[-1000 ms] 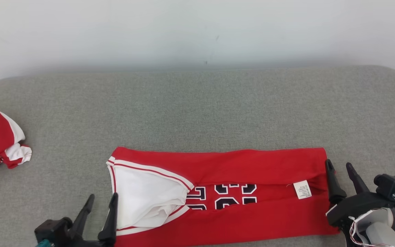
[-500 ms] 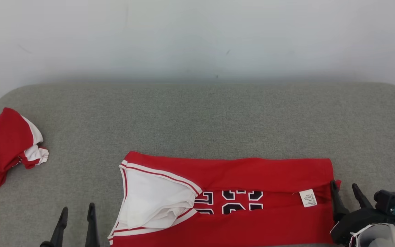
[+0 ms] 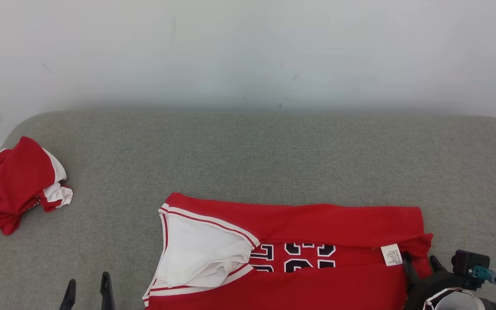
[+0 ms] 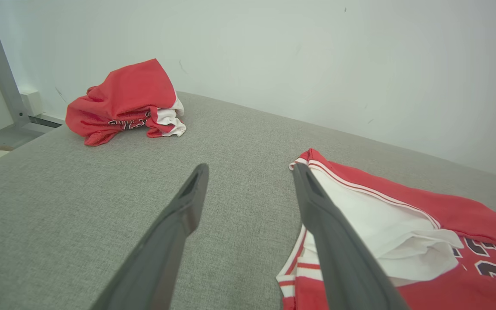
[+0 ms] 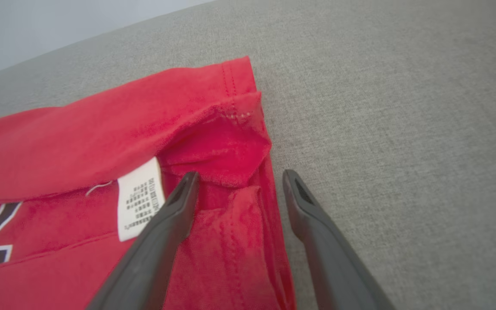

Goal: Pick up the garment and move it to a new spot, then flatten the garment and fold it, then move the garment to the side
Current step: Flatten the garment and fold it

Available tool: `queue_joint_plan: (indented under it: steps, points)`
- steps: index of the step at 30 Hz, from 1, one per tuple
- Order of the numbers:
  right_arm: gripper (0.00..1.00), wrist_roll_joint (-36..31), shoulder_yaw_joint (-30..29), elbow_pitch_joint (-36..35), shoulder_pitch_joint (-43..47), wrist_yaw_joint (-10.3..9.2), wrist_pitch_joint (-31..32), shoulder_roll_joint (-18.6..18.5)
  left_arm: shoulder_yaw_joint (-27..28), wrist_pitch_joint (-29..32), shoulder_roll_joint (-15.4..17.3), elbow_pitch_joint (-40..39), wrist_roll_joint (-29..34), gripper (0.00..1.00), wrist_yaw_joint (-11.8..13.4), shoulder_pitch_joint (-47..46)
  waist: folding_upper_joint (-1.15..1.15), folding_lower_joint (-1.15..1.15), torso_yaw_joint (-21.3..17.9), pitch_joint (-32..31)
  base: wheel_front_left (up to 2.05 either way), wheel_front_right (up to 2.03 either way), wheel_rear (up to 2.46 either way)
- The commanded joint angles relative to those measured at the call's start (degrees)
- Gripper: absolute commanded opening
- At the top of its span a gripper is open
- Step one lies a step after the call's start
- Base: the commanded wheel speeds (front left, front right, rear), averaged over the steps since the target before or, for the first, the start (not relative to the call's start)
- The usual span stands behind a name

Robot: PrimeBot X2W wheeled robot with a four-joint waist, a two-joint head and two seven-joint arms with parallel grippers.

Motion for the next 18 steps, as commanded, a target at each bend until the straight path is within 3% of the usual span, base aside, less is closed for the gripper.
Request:
queue_joint_plan:
  steps: [1, 7, 8, 9, 10, 18]
  points:
    - [1.0, 0.2, 0.2, 1.3, -0.9, 0.07, 0.4, 0.3, 0.0, -0.2, -0.1, 0.3, -0.2, 1.0, 0.0, -0.2, 0.0, 0.0, 0.0, 0.0, 0.0, 0.0, 0.0]
    - [1.0, 0.6, 0.8, 5.9, -2.6, 0.07, 1.8, 1.2, -0.8, -0.2, -0.1, 0.8, -0.6, 1.0, 0.0, -0.8, 0.0, 0.0, 0.2, 0.0, 0.0, 0.0, 0.0]
    - [0.47, 0.7, 0.9, 6.5, -2.8, 0.07, 1.9, 1.3, -0.9, -0.2, -0.1, 0.9, -0.7, 1.0, 0.0, -0.9, 0.0, 0.0, 0.2, 0.0, 0.0, 0.0, 0.0]
    - [0.33, 0.9, 0.9, 6.8, -3.0, 0.07, 1.9, 1.5, -1.0, -0.2, -0.1, 1.0, -0.8, 1.0, 0.0, -1.0, 0.0, 0.0, 0.3, 0.0, 0.0, 0.0, 0.0]
    - [0.0, 1.1, 0.9, 7.3, -3.3, 0.07, 1.9, 1.6, -1.0, -0.2, -0.1, 1.2, -0.8, 1.0, 0.0, -1.0, 0.0, 0.0, 0.3, 0.0, 0.0, 0.0, 0.0]
    - [0.0, 2.3, 1.1, 8.8, -3.8, 0.06, 1.1, 0.3, -1.2, -0.2, -0.1, 1.7, -0.9, 1.0, 0.0, -0.5, 0.0, 0.0, 0.5, 0.1, 0.0, 0.0, 0.0]
